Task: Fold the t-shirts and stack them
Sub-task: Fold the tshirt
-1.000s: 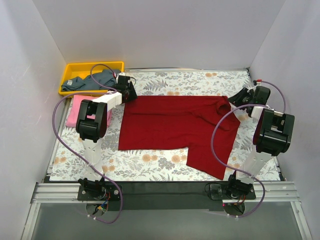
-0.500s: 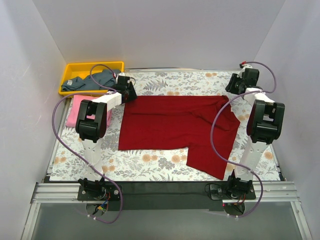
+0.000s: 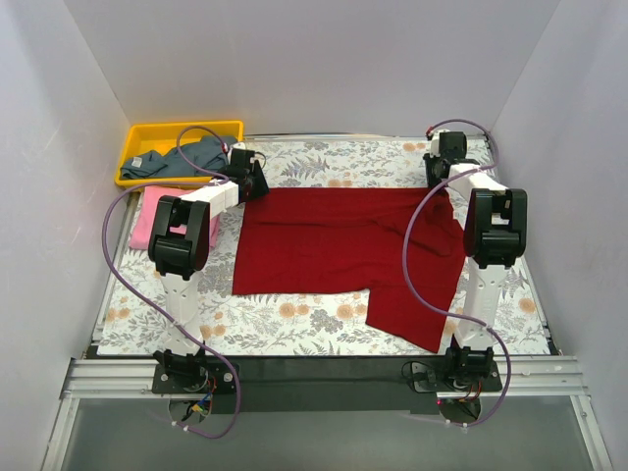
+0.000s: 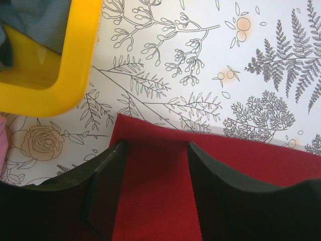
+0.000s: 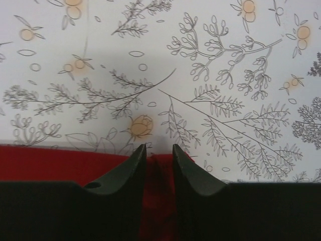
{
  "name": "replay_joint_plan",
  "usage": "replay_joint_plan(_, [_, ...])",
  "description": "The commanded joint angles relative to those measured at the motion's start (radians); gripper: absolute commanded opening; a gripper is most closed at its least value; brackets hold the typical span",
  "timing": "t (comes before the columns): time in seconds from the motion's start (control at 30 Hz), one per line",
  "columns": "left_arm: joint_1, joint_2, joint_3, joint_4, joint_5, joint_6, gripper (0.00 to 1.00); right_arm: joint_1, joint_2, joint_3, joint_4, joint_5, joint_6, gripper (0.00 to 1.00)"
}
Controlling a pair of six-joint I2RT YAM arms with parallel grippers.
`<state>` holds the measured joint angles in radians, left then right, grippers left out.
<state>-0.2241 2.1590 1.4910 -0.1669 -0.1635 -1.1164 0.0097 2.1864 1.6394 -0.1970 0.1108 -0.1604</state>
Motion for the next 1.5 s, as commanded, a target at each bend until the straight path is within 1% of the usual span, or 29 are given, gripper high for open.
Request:
replay_joint_plan(0.0, [0.019, 0.042, -0.058, -0.154, 0.005, 0.007, 0.49, -0.011, 0.027, 0.060, -0.038, 0.107, -0.054, 0.29])
replay_joint_plan(0.2, [0.019, 0.042, -0.058, -0.160, 0.004, 0.007, 0.49, -0.011, 0.041, 0.054, -0.041, 0.142, -0.070, 0.26])
replay_joint_plan(0.3, [0.019, 0.042, -0.058, -0.164, -0.001, 0.009, 0.49, -0.011, 0.044, 0.060, -0.042, 0.159, -0.067, 0.16])
replay_joint_plan(0.33, [0.019, 0.044, -0.060, -0.167, -0.004, 0.010, 0.49, -0.011, 0.045, 0.069, -0.042, 0.165, -0.067, 0.10])
replay_joint_plan(0.4, [0.019, 0.045, -0.061, -0.171, -0.008, 0.010, 0.49, -0.011, 0.044, 0.085, -0.044, 0.178, -0.054, 0.03])
replay_joint_plan(0.43, [0.019, 0.045, -0.064, -0.172, -0.010, 0.010, 0.49, -0.014, 0.045, 0.102, -0.051, 0.188, -0.045, 0.01])
replay_joint_plan(0.5, [0.020, 0.047, -0.064, -0.178, -0.018, 0.010, 0.49, -0.027, 0.041, 0.118, -0.062, 0.191, 0.005, 0.01])
replay_joint_plan(0.57, [0.022, 0.051, -0.064, -0.186, -0.019, 0.010, 0.49, -0.062, 0.029, 0.132, -0.073, 0.158, 0.051, 0.01])
replay_joint_plan(0.6, [0.022, 0.053, -0.064, -0.189, -0.021, 0.006, 0.49, -0.076, 0.023, 0.132, -0.076, 0.145, 0.114, 0.01])
replay_joint_plan(0.7, [0.025, 0.055, -0.069, -0.194, -0.019, -0.002, 0.48, -0.135, -0.004, 0.116, -0.078, 0.051, 0.237, 0.01])
replay_joint_plan(0.73, [0.026, 0.055, -0.069, -0.192, -0.019, -0.002, 0.48, -0.163, -0.010, 0.109, -0.078, -0.017, 0.269, 0.01])
replay_joint_plan(0.87, [0.029, 0.056, -0.069, -0.197, -0.014, -0.010, 0.47, -0.204, -0.037, 0.074, -0.070, -0.164, 0.389, 0.01])
replay_joint_plan(0.9, [0.029, 0.056, -0.071, -0.198, -0.014, -0.011, 0.47, -0.212, -0.051, 0.048, -0.049, -0.193, 0.418, 0.01])
replay_joint_plan(0.93, [0.031, 0.055, -0.074, -0.198, -0.016, -0.011, 0.47, -0.227, -0.060, 0.030, -0.027, -0.254, 0.471, 0.01])
replay_joint_plan(1.0, [0.034, 0.053, -0.077, -0.198, -0.018, -0.016, 0.47, -0.243, -0.092, -0.024, 0.036, -0.313, 0.531, 0.01])
replay_joint_plan(1.03, [0.034, 0.052, -0.077, -0.198, -0.018, -0.016, 0.47, -0.249, -0.103, -0.077, 0.110, -0.368, 0.560, 0.01])
replay_joint_plan(1.07, [0.035, 0.052, -0.077, -0.197, -0.016, -0.017, 0.47, -0.263, -0.123, -0.110, 0.163, -0.399, 0.622, 0.01])
replay_joint_plan(1.1, [0.035, 0.053, -0.078, -0.198, -0.016, -0.017, 0.46, -0.267, -0.132, -0.134, 0.200, -0.431, 0.646, 0.01])
replay_joint_plan(1.13, [0.035, 0.053, -0.077, -0.198, -0.014, -0.017, 0.46, -0.272, -0.139, -0.171, 0.288, -0.485, 0.668, 0.01])
replay_joint_plan(1.2, [0.035, 0.055, -0.077, -0.198, -0.014, -0.019, 0.46, -0.272, -0.145, -0.178, 0.306, -0.490, 0.687, 0.01])
replay_joint_plan(1.27, [0.037, 0.056, -0.078, -0.200, -0.014, -0.020, 0.46, -0.277, -0.148, -0.203, 0.307, -0.430, 0.691, 0.06])
replay_joint_plan(1.33, [0.037, 0.055, -0.080, -0.197, -0.014, -0.020, 0.46, -0.287, -0.151, -0.234, 0.321, -0.363, 0.711, 0.08])
replay_joint_plan(1.47, [0.045, 0.044, -0.086, -0.198, -0.022, -0.020, 0.46, -0.303, -0.137, -0.268, 0.352, -0.313, 0.708, 0.11])
